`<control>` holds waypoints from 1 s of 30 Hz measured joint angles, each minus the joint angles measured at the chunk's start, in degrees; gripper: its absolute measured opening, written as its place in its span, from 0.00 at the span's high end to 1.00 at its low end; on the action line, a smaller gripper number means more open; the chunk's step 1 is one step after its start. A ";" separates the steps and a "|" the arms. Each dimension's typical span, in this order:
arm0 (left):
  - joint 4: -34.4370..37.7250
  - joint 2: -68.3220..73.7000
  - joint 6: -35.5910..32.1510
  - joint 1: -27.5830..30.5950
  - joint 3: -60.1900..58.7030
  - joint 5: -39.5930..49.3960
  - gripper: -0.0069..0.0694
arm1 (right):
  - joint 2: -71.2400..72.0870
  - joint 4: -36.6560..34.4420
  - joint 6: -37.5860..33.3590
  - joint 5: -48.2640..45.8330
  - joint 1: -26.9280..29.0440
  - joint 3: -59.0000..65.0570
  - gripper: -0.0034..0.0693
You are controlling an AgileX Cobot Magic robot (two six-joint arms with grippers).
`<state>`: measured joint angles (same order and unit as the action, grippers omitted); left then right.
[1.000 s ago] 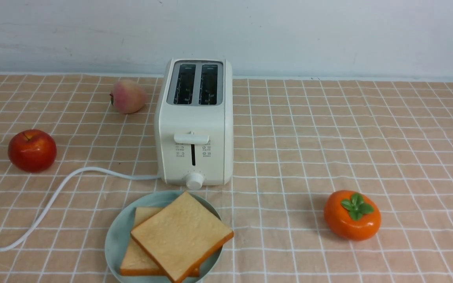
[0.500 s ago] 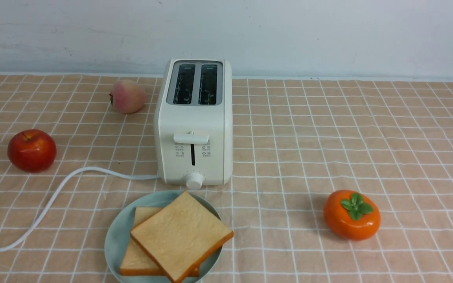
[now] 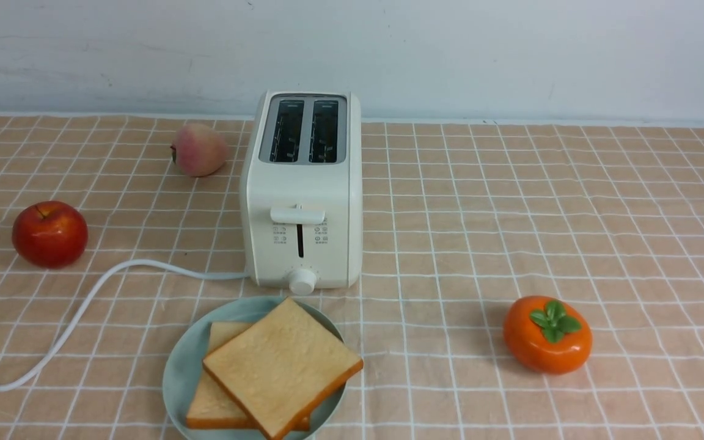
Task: Take toasted bread from bread machine on light coffee tablecloth place on plate.
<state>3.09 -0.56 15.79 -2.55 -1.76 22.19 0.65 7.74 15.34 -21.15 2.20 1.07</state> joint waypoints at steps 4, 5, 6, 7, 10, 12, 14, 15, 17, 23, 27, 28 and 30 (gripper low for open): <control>0.00 0.00 0.00 0.00 0.00 0.00 0.80 | 0.00 0.00 0.00 0.00 0.02 0.00 0.76; 0.00 0.00 0.00 0.00 0.00 0.00 0.80 | 0.00 0.00 0.00 0.00 0.02 0.00 0.76; 0.00 0.00 0.00 0.00 0.00 0.00 0.79 | 0.00 0.00 0.00 0.00 0.02 0.00 0.76; 0.00 0.00 0.00 0.00 0.00 0.00 0.79 | 0.00 0.00 0.00 -0.01 0.02 0.00 0.75; 0.00 0.00 0.00 0.00 0.00 0.00 0.79 | 0.00 0.00 0.00 -0.01 0.02 0.00 0.75; 0.00 0.00 0.00 0.00 0.00 0.00 0.78 | 0.00 0.00 0.00 -0.01 0.02 0.00 0.75; 0.00 0.00 0.00 0.00 0.00 0.00 0.78 | 0.00 0.00 0.00 -0.01 0.02 0.00 0.75; 0.00 0.00 0.00 0.00 0.00 0.00 0.78 | 0.00 0.00 -0.02 -0.01 0.02 0.00 0.74; 0.00 0.00 0.00 0.00 0.00 0.00 0.78 | 0.00 0.00 -0.02 -0.01 0.02 0.00 0.74; 0.00 0.00 0.00 0.00 0.00 0.00 0.77 | 0.00 0.00 -0.02 -0.01 0.02 0.00 0.73; 0.00 0.00 0.00 0.00 0.00 0.00 0.76 | 0.00 0.00 -0.07 -0.01 0.02 0.00 0.72; 0.00 0.00 0.00 0.00 0.00 0.00 0.76 | 0.00 0.00 -0.07 -0.01 0.02 0.00 0.72; 0.00 0.00 0.00 0.00 0.00 0.00 0.76 | 0.00 0.00 -0.07 -0.01 0.02 0.00 0.72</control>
<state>3.09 -0.56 15.79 -2.55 -1.76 22.19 0.65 7.74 15.27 -21.17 2.22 1.07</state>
